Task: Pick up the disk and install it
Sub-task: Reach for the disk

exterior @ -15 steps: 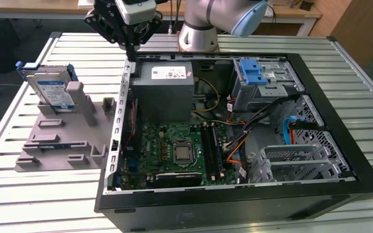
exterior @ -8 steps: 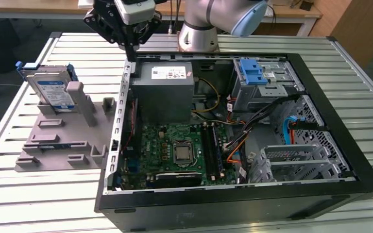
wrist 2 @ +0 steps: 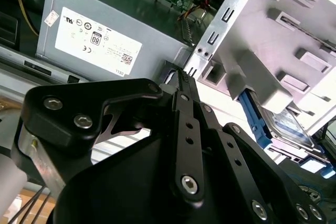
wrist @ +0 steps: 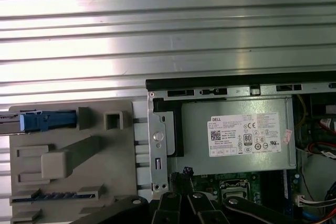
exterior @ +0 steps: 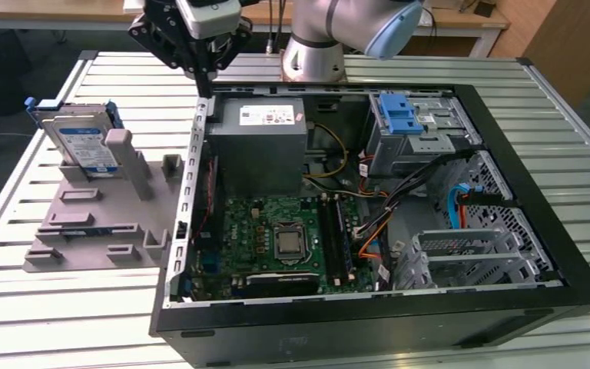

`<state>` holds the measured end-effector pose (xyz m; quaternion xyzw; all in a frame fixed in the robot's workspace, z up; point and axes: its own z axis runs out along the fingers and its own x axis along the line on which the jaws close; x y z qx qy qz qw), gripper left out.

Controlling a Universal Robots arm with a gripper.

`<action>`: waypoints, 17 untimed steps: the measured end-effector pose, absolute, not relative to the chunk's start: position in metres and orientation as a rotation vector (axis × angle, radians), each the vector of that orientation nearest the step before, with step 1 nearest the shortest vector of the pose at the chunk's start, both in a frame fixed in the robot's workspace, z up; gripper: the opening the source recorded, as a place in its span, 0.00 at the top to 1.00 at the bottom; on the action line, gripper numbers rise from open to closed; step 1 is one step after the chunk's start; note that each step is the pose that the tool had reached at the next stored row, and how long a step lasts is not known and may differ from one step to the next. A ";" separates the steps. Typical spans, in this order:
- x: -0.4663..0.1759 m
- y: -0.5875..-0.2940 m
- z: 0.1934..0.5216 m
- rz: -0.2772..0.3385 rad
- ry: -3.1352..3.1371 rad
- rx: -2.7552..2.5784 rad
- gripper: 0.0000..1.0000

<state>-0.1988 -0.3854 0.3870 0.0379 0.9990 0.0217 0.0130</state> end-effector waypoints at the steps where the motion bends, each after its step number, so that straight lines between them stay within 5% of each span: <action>1: -0.199 -0.385 0.387 0.068 3.113 0.118 0.89; 17: -0.209 -0.383 0.386 0.068 3.113 0.118 0.89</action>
